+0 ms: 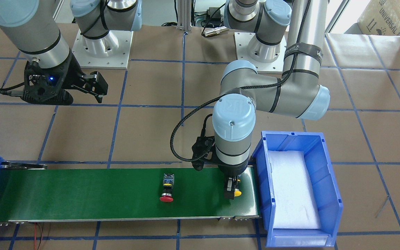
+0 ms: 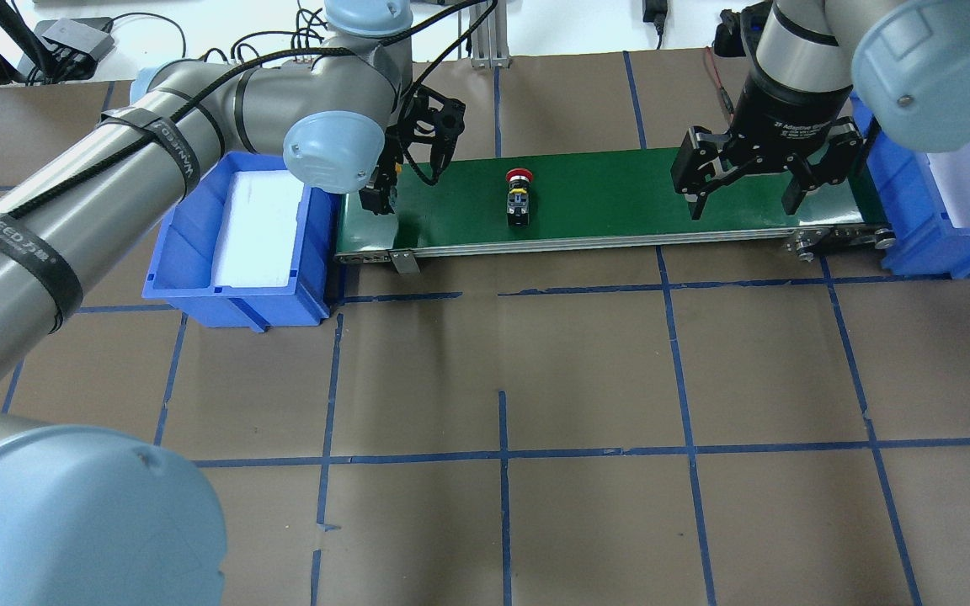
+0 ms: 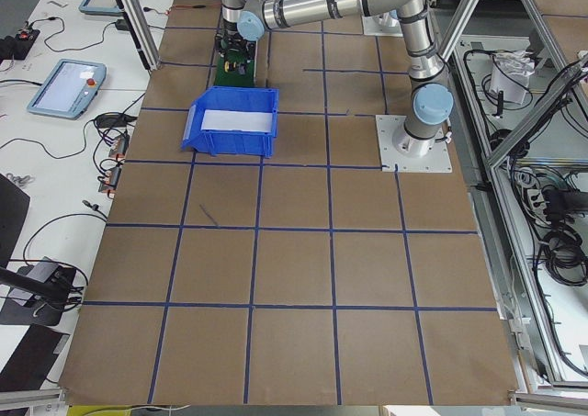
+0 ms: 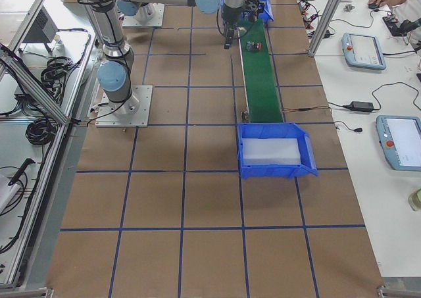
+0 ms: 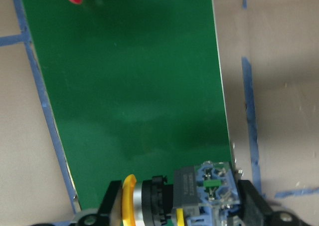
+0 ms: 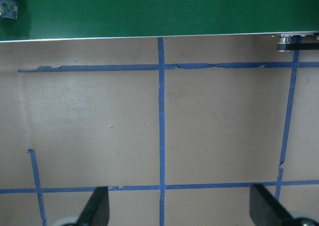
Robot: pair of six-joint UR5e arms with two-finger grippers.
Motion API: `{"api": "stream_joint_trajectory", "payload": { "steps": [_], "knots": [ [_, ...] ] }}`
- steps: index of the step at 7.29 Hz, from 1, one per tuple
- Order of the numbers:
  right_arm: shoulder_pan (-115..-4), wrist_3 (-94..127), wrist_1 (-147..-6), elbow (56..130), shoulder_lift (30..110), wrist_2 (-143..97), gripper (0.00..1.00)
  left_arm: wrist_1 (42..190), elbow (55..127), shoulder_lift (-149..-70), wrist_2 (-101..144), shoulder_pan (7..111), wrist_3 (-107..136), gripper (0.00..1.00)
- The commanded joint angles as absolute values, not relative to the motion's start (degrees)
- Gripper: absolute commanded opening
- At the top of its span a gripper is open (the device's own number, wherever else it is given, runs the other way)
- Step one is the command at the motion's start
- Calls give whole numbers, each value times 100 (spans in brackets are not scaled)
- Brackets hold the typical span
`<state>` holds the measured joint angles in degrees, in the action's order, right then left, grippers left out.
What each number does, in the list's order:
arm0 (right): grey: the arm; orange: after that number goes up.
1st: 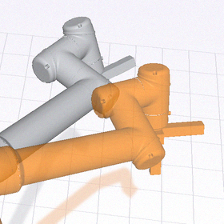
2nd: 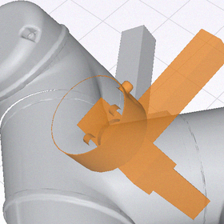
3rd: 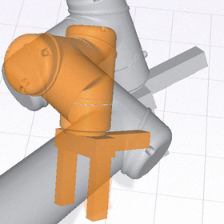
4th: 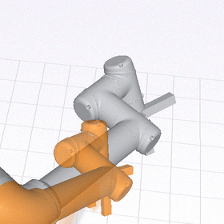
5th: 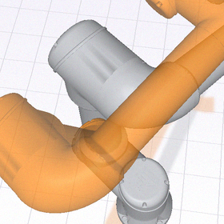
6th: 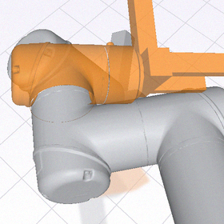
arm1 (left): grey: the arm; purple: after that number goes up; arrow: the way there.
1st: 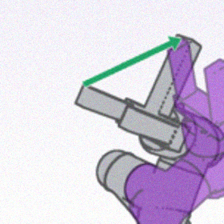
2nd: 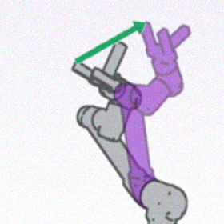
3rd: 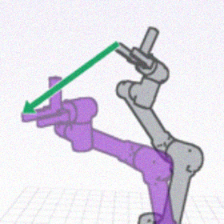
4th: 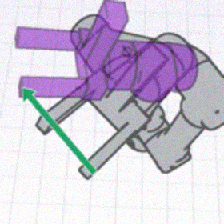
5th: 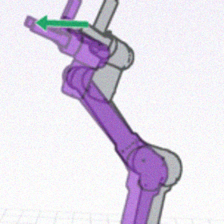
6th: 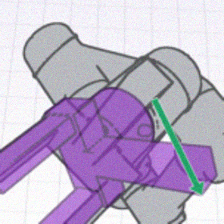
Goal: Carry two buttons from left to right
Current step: 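Carry the yellow button onto the conveyor behind the red button and release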
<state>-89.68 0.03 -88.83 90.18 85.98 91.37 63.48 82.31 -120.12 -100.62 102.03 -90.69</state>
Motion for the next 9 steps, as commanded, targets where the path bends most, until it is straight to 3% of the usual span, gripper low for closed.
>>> {"api": "stream_joint_trajectory", "payload": {
  "steps": [1, 3, 7, 9],
  "knots": [
    [-8974, 9, -8877, 9018, 8596, 9123, 100, 6100, 8323, -12268, -10405, 10239, -9027, 46],
    [-8965, 0, -8886, 9018, 8587, 9141, 100, 6108, 8288, -12498, -10459, 10274, -8870, 79],
    [-8956, 0, -8895, 9018, 8500, 9114, 100, 6414, 8305, -11735, -10119, 10301, -8719, 83],
    [-8895, 0, -8886, 9017, 8490, 9088, 100, 6469, 8306, -11742, -10099, 10301, -8623, 83]
  ]
}}
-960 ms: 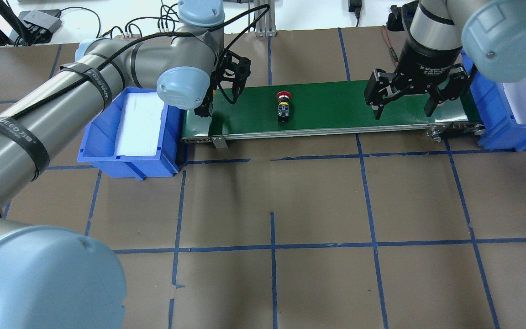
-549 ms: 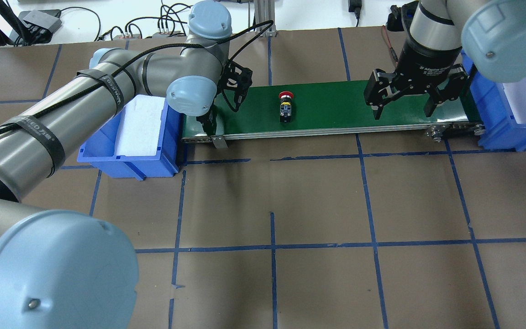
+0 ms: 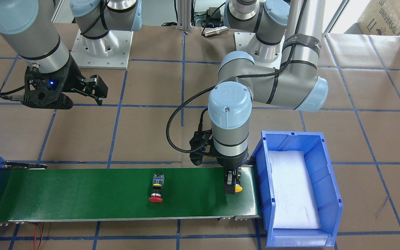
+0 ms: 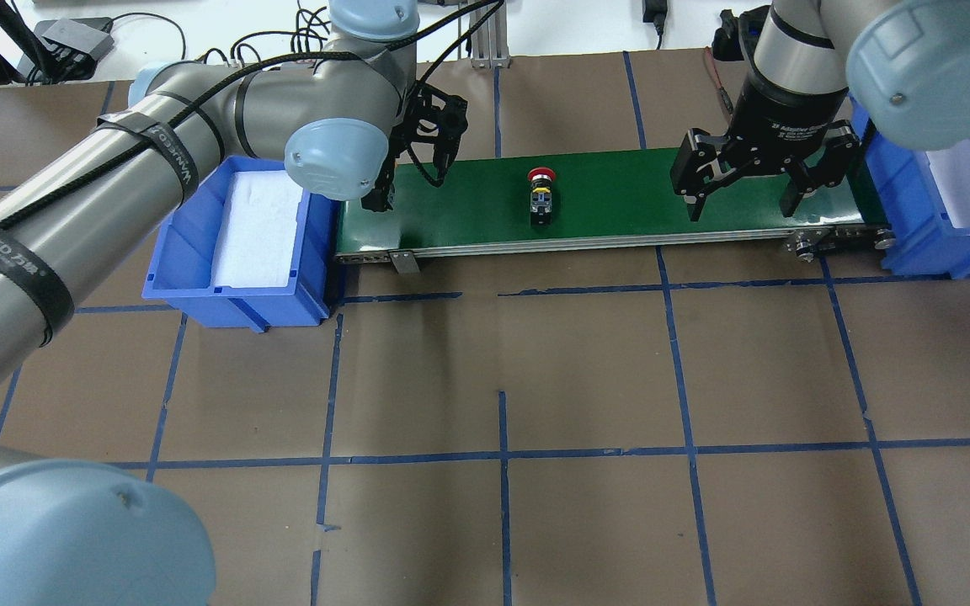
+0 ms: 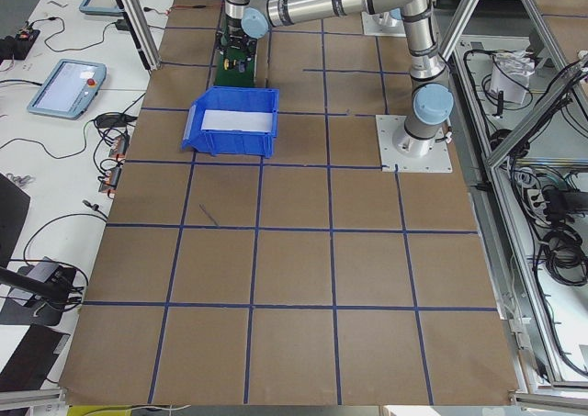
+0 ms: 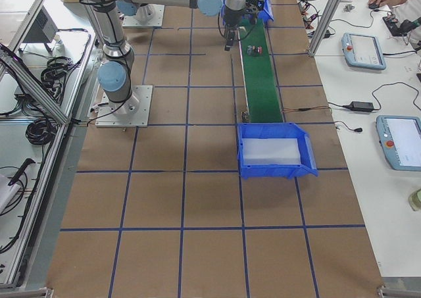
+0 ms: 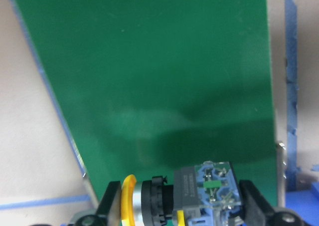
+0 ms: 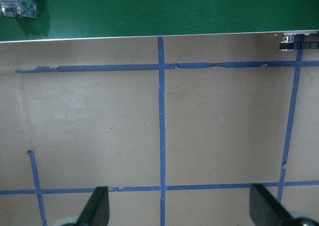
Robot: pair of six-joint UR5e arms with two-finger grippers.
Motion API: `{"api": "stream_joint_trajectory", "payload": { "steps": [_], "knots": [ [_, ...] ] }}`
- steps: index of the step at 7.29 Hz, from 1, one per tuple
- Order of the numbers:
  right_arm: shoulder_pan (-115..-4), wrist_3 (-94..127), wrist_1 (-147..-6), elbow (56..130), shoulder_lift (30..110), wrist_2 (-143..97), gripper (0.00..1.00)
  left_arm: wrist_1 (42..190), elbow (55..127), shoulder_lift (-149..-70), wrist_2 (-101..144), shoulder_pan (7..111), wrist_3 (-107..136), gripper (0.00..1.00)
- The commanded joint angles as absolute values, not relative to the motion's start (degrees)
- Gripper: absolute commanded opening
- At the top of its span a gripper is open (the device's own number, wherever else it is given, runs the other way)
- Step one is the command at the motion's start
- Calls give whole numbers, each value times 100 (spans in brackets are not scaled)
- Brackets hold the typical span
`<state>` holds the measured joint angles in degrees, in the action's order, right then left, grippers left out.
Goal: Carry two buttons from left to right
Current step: 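Carry the yellow button onto the conveyor behind the red button and release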
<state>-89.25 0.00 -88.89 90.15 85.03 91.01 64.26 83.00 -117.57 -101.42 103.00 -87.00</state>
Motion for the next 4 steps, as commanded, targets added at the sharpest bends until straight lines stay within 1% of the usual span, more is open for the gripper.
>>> {"api": "stream_joint_trajectory", "payload": {
  "steps": [1, 4],
  "knots": [
    [-8895, 0, -8886, 9018, 8490, 9088, 100, 6469, 8306, -11768, -10090, 10301, -8465, 100],
    [-8895, 9, -8886, 9018, 8490, 9079, 100, 6390, 8297, -11865, -10090, 10266, -8455, 100]
  ]
}}
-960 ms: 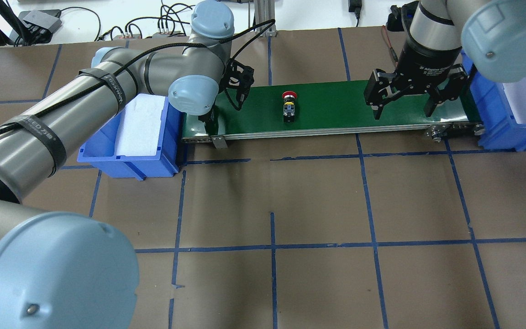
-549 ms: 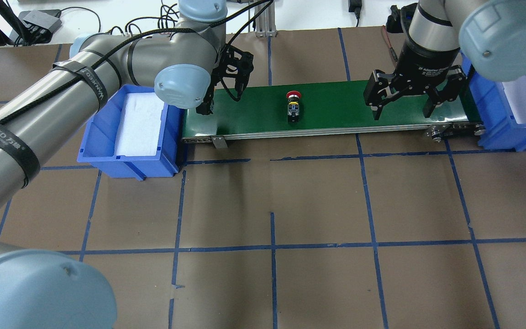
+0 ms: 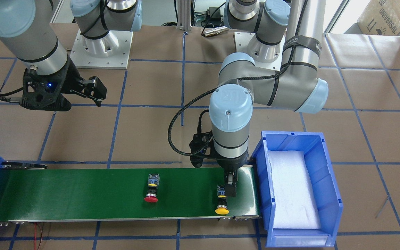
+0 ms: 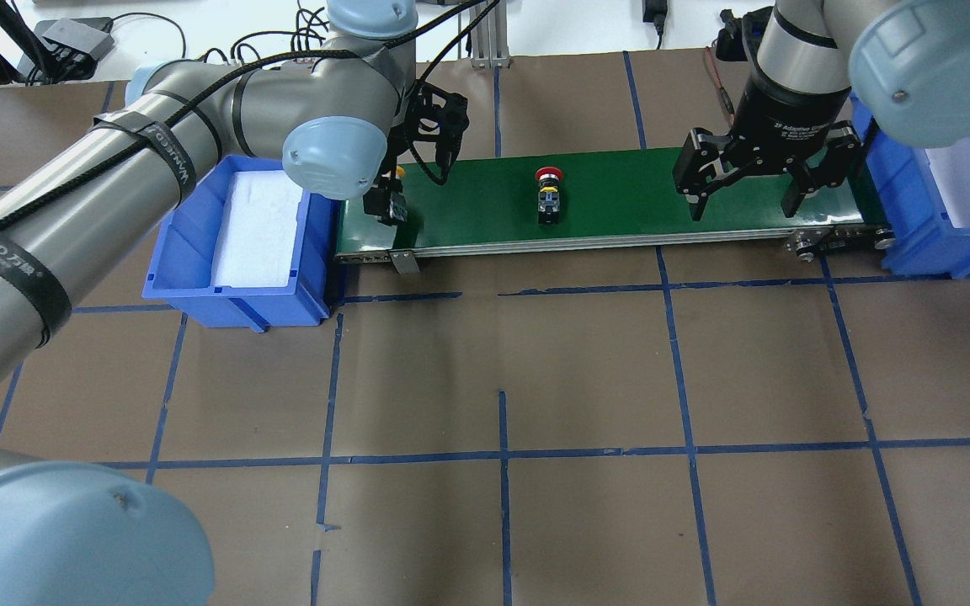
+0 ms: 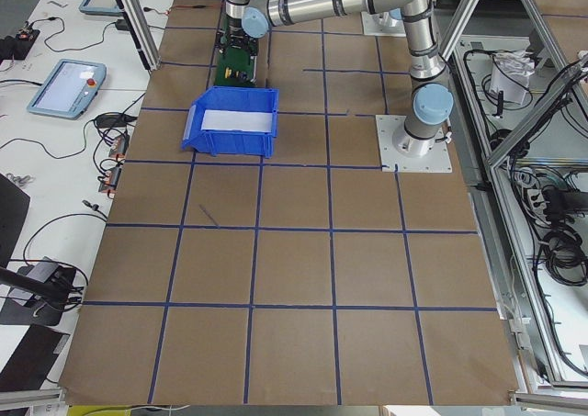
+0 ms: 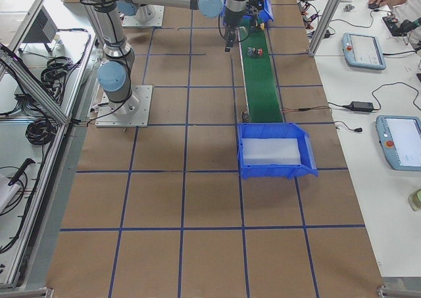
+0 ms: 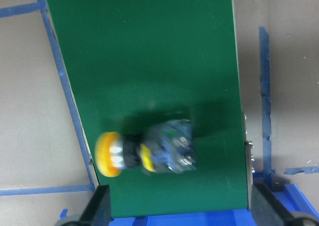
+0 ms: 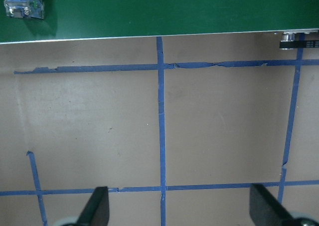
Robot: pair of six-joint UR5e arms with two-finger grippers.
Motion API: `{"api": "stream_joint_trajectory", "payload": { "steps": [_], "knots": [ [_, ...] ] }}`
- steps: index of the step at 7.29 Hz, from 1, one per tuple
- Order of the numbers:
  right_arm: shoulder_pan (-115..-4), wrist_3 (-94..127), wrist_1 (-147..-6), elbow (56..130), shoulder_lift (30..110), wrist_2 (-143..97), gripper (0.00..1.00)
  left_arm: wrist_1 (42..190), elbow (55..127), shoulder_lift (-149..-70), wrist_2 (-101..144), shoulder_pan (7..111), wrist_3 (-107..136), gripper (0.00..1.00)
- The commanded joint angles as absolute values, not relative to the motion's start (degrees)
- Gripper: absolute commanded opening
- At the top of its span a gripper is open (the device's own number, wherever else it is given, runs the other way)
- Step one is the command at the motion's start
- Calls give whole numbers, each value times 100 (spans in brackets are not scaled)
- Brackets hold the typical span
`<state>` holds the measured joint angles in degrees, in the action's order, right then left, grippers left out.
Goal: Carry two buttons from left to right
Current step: 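Carry the yellow button onto the conveyor behind the red button and release, then raise the left gripper over its bin while the right gripper approaches the red button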
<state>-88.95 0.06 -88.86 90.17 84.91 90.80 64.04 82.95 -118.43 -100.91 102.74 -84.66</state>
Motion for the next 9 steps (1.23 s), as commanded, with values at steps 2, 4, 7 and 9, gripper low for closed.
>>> {"api": "stream_joint_trajectory", "payload": {
  "steps": [2, 4, 7, 9],
  "knots": [
    [-8895, 9, -8886, 9018, 8481, 9079, 100, 6459, 8297, -11708, -10099, 10257, -8446, 100],
    [-8842, -9, -8894, 9018, 8473, 9097, 100, 6852, 8323, -11122, -10020, 10091, -8019, 100],
    [-8649, -96, -9018, 8964, 8174, 9141, 100, 7935, 8489, -10058, -9598, 9765, -5706, 100],
    [-8596, -114, -9052, 8956, 8165, 9132, 100, 8128, 8735, -9547, -9572, 9704, -3465, 100]
  ]
}}
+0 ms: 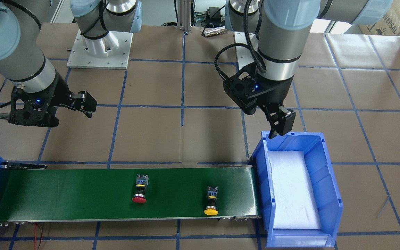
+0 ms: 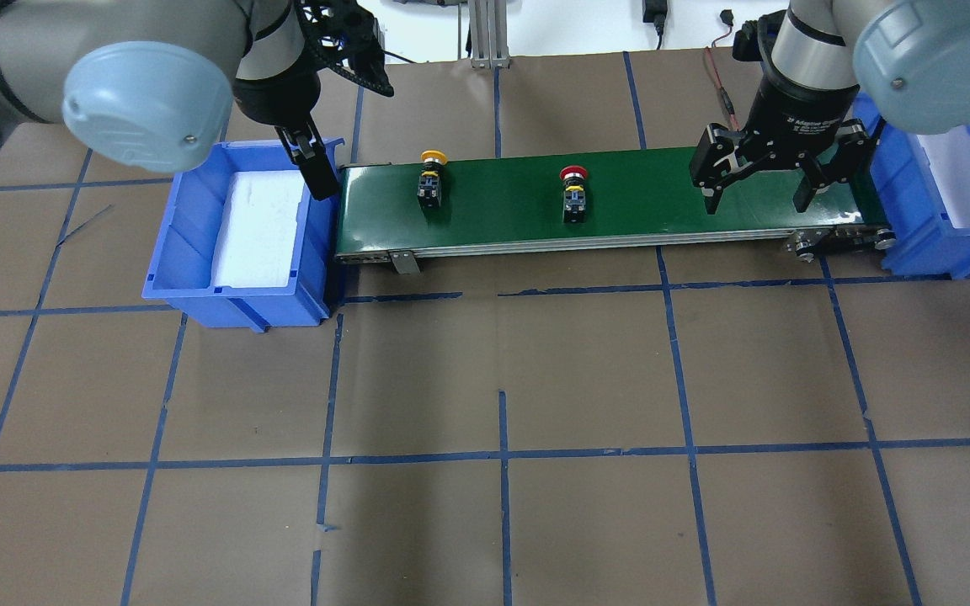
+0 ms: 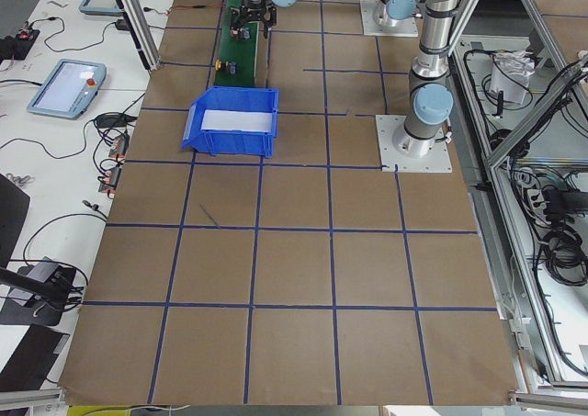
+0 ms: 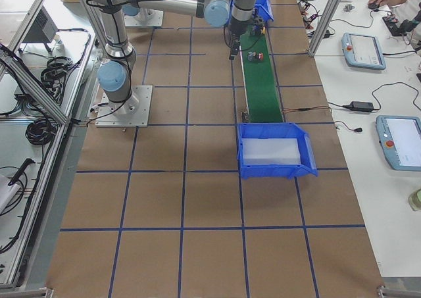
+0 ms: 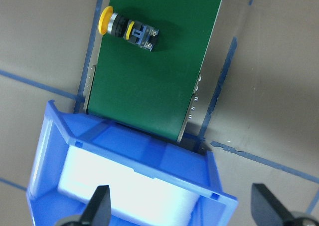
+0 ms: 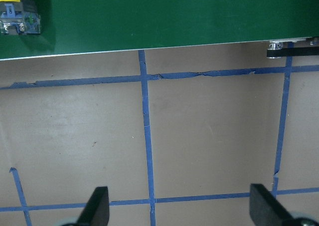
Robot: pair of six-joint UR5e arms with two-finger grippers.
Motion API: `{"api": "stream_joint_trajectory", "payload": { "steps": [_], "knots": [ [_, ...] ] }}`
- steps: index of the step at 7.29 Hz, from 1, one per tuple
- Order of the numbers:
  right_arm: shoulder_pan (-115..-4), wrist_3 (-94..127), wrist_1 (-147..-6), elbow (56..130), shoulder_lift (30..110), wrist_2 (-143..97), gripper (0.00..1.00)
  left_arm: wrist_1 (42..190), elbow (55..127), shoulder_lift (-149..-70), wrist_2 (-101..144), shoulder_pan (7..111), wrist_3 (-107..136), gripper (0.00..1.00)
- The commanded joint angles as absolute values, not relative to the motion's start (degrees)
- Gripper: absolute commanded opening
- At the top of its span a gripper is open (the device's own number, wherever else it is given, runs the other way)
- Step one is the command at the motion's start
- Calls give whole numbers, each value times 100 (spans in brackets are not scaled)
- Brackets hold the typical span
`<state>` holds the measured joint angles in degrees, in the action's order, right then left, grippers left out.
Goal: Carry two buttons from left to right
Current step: 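Raise the left gripper over its bin while the right gripper approaches the red button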
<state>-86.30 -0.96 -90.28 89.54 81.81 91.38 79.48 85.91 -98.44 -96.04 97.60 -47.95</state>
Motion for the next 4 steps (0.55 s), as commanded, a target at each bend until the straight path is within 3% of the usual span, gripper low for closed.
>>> {"api": "stream_joint_trajectory", "payload": {
  "steps": [1, 4],
  "knots": [
    [-8596, -114, -9070, 8939, 8156, 9114, 100, 8330, 8858, -9310, -9441, 9581, -2654, 100],
    [-8614, -123, -9343, 8885, 7851, 9114, 100, 8393, 9289, -9273, -9439, 9484, 29, 100]
  ]
}}
